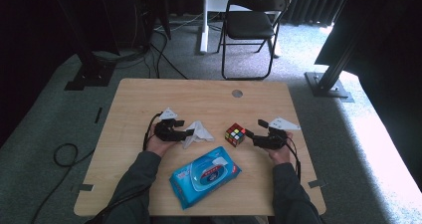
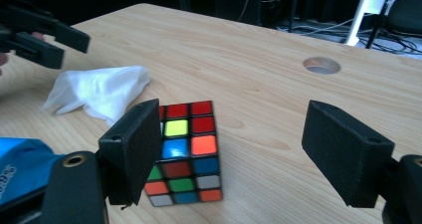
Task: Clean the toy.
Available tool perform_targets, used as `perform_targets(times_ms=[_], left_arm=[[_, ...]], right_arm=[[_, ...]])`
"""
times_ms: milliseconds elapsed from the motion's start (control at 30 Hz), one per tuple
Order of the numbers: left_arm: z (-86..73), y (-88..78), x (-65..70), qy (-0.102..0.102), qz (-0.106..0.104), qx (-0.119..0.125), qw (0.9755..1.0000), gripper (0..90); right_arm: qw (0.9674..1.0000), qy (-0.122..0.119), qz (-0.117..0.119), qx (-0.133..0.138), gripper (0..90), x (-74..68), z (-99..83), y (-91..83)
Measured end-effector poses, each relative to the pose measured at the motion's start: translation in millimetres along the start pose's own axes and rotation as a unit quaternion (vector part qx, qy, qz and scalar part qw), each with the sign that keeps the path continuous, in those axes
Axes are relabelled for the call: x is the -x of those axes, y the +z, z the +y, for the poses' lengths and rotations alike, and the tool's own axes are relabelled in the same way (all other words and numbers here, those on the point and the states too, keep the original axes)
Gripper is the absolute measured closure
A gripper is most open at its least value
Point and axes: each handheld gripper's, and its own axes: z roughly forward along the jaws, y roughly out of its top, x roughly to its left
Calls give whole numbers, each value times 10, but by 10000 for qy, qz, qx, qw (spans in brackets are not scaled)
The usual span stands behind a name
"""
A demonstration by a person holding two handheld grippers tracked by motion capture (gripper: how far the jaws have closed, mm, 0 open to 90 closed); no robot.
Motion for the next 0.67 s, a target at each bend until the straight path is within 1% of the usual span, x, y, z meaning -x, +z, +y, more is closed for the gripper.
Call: perform_targets(times_ms=[100,133,167,233,333,467,667], left_arm=[[-5,-39,-27,-78,54,58,9999,316],[-5,-39,-27,-78,54,58,9999,311],[-12,-74,-49,-147,69,161,9997,311],[-17,-110,-63,-167,117,226,9995,310],[-19,-165,-81,-171,160,287,9993,311],[-32,-240,-111,-238,244,404,9986,322],[-58,-309,-145,-285,300,461,9981,328]], right_arm=[[9999,66,-94,20,235,52,-8,-34],[9999,66,-94,20,235,52,-8,-34],[9999,81,-119,15,236,60,-11,-40],[9997,115,-197,-25,238,84,-30,-49],[9996,123,-235,-35,243,101,-51,-53],[9994,163,-280,-72,244,118,-74,-53],[9993,183,-316,-80,245,131,-89,-56]])
